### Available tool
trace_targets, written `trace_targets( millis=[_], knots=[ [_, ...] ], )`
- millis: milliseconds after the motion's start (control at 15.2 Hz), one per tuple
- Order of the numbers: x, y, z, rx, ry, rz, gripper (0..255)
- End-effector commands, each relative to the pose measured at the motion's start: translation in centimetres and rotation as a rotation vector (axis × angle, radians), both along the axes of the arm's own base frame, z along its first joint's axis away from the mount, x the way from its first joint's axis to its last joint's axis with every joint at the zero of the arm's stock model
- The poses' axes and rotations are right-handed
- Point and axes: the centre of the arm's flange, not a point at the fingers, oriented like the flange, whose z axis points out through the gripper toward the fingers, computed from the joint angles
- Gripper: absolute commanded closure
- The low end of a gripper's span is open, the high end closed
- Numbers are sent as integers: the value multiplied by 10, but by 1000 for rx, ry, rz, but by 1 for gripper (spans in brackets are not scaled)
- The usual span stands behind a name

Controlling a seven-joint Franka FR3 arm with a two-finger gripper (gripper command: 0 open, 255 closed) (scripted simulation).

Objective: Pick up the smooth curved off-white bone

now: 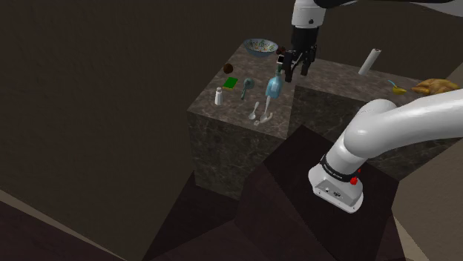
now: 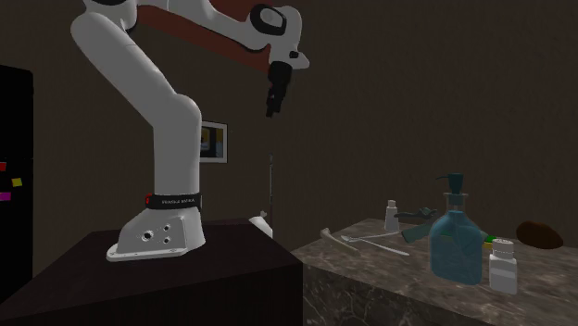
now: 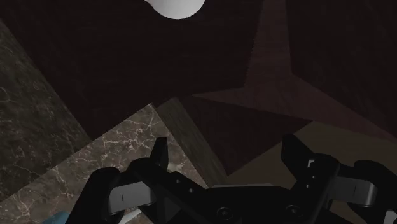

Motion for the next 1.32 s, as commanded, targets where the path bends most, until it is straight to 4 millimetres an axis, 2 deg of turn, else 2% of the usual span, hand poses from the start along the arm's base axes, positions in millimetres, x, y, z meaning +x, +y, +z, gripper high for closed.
trace_targets(
  millis=[0, 1254],
  knots=[
    [0, 0, 0, 0, 0, 0, 0],
    [95, -32, -227, -87, 33, 384, 0]
  ],
)
